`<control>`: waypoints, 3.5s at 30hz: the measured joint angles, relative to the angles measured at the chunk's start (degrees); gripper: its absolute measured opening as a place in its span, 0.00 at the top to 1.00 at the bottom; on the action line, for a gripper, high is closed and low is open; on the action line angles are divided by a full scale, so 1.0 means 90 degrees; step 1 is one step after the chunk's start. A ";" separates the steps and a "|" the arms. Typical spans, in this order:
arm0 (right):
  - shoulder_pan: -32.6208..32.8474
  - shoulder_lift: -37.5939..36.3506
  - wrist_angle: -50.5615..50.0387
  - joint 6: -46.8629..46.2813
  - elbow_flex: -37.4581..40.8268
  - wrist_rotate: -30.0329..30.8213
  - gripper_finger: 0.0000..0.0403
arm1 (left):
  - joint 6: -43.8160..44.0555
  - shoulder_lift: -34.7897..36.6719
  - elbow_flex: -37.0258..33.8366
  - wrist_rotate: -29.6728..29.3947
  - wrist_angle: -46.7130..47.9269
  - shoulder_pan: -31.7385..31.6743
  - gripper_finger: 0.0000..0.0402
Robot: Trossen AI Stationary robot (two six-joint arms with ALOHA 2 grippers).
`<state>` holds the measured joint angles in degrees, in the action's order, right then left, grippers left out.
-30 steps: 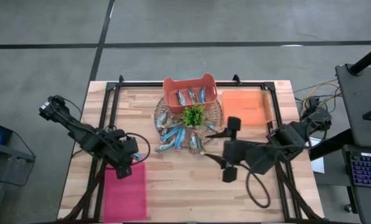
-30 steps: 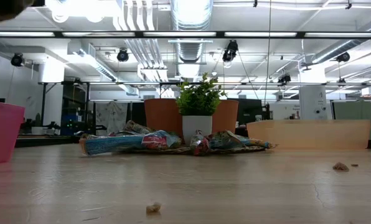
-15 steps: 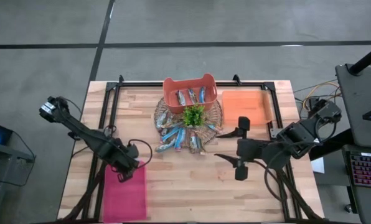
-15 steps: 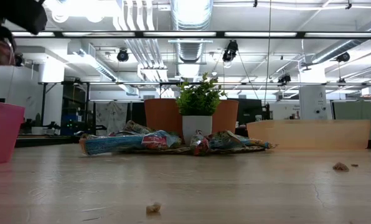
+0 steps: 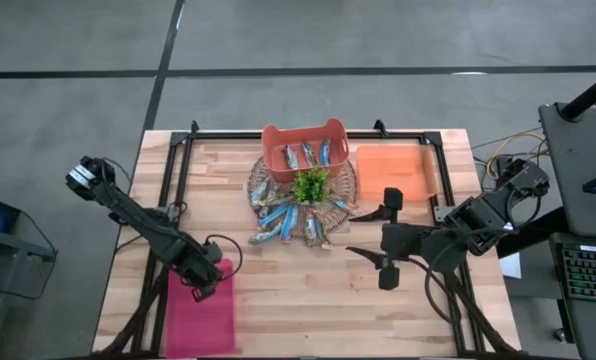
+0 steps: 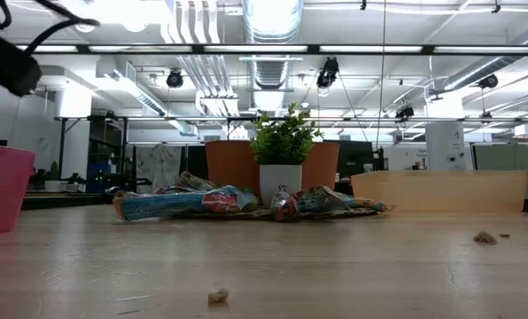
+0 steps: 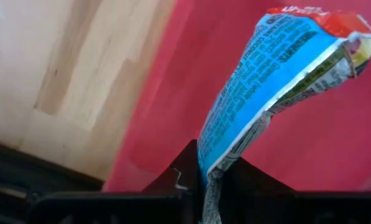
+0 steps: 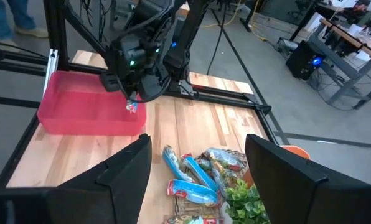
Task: Pick and place Granola Bars by type
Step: Put the red granola bar into the pink bin, then put the orange granola bar into the orange bin
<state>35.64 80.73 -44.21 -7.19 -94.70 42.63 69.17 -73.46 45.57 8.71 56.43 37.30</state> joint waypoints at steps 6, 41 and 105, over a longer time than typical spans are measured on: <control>0.0014 0.0000 0.0000 -0.0065 0.0000 0.0000 0.38 | 0.0147 -0.0176 -0.0371 0.0219 -0.0362 0.0050 0.97; 0.0097 0.0000 -0.0063 -0.0181 0.0010 -0.0005 0.38 | 0.0822 0.0697 -0.0449 0.0535 -0.0571 0.0082 0.63; -0.1935 -0.0468 0.0845 0.0388 0.0687 -0.2166 0.29 | -0.3735 0.0606 -0.0329 -0.5333 -0.3216 -0.1424 0.45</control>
<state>18.22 76.51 -36.60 -3.70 -88.51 23.14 35.55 -68.01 42.61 -39.29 27.48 24.49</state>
